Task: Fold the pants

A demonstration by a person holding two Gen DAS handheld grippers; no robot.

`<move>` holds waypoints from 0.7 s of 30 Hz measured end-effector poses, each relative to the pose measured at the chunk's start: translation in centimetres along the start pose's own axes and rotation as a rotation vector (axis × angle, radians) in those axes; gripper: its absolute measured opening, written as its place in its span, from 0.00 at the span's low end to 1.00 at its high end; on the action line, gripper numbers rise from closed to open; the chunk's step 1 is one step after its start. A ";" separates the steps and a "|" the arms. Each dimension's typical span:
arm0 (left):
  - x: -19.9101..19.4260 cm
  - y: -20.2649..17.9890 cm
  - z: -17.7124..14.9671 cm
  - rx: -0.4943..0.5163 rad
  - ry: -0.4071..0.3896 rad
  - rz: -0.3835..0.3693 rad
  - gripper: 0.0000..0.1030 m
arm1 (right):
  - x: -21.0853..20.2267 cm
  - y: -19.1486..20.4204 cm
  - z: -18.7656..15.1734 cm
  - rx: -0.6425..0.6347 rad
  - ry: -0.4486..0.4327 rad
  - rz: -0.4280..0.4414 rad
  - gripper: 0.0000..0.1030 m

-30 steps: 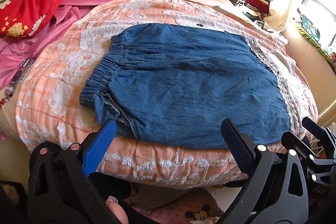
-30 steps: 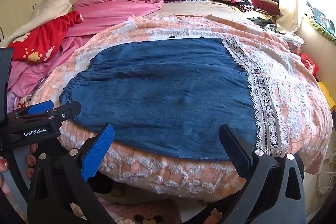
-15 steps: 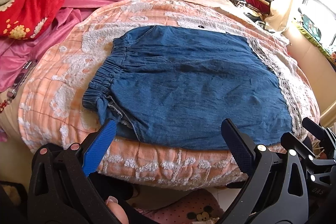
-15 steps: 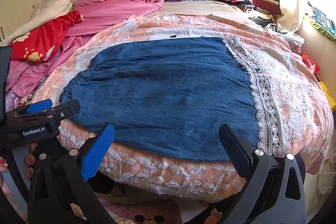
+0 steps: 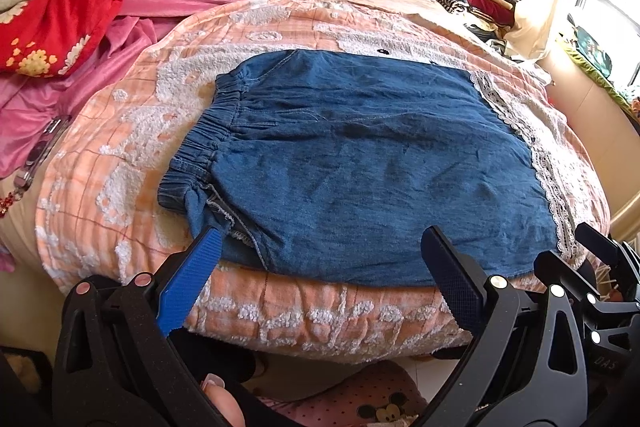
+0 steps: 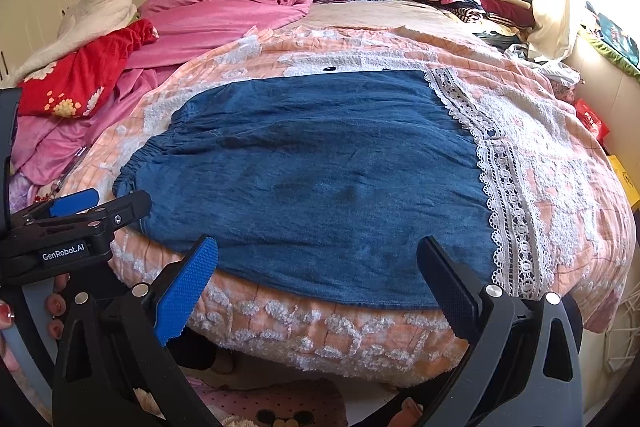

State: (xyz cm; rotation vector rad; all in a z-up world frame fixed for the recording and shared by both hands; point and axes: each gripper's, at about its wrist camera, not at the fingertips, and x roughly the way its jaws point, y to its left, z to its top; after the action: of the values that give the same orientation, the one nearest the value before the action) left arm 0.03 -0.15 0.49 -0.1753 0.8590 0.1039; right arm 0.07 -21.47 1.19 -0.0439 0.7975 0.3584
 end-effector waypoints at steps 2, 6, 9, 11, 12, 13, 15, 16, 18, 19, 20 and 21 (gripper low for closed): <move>0.0 0.1 0.1 0.000 0.001 0.002 0.91 | 0.1 0.0 0.1 -0.002 0.002 0.002 0.96; 0.1 0.2 0.3 -0.001 0.000 0.001 0.91 | 0.3 0.2 0.3 -0.003 0.002 0.004 0.96; 0.3 0.4 0.5 0.001 0.002 -0.001 0.91 | 0.6 0.4 0.6 -0.005 0.006 0.009 0.96; 0.6 0.6 0.6 -0.001 0.005 -0.004 0.91 | 0.8 0.5 0.7 -0.007 0.009 0.012 0.96; 0.7 0.7 0.8 -0.001 0.006 -0.004 0.91 | 0.9 0.3 0.8 -0.006 0.009 0.010 0.96; 0.8 0.7 0.8 -0.001 0.007 -0.003 0.91 | 1.0 0.3 0.9 -0.002 0.008 0.009 0.96; 1.2 0.8 0.9 -0.003 0.006 -0.004 0.91 | 1.2 0.3 1.2 0.004 0.004 0.022 0.96; 1.3 0.9 1.1 -0.003 0.008 -0.004 0.91 | 1.4 0.3 1.4 0.005 0.007 0.027 0.96; 1.7 1.4 1.5 -0.006 0.009 -0.005 0.91 | 1.9 0.2 1.9 0.007 0.013 0.043 0.96; 1.8 1.5 1.7 -0.006 0.008 -0.003 0.91 | 2.1 0.1 2.3 0.006 0.014 0.048 0.96; 2.0 1.8 2.1 -0.007 0.005 0.000 0.91 | 2.3 0.1 2.7 0.002 0.012 0.048 0.96; 2.1 2.0 2.5 -0.008 0.005 -0.001 0.91 | 2.5 0.1 3.2 -0.002 0.009 0.051 0.96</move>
State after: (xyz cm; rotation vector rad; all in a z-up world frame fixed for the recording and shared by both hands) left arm 2.92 2.37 0.26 -0.1836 0.8634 0.1062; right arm 3.82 -20.07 1.65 -0.0272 0.8083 0.4071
